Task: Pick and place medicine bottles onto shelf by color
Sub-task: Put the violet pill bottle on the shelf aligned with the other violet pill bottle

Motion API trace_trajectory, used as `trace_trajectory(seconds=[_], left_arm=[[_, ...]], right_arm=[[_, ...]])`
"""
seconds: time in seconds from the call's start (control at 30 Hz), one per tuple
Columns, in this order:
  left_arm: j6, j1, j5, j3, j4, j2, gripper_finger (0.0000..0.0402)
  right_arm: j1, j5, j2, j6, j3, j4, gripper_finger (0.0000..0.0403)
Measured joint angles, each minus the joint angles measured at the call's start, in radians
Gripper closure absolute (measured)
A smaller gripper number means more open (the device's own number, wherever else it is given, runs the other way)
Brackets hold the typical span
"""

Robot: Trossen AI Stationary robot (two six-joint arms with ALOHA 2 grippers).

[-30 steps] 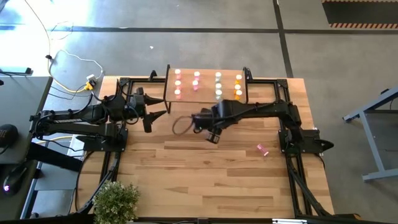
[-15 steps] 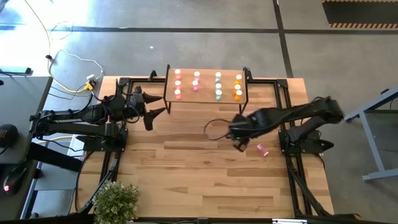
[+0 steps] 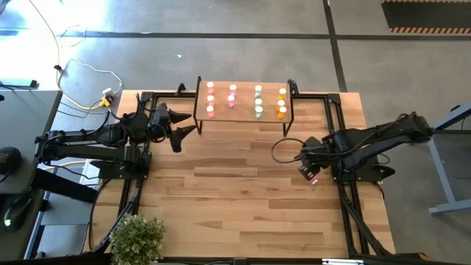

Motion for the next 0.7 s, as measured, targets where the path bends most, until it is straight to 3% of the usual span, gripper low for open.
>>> trace_trajectory(seconds=[0.23, 0.7], left_arm=[[-0.052, -0.001, 0.009, 0.001, 0.002, 0.042, 0.0161], [-0.081, -0.001, 0.067, 0.001, 0.027, 0.141, 0.0161]], right_arm=[[0.000, -0.110, -0.020, 0.028, -0.152, 0.083, 0.0237], [0.000, -0.134, -0.017, 0.094, -0.361, 0.290, 0.0237]])
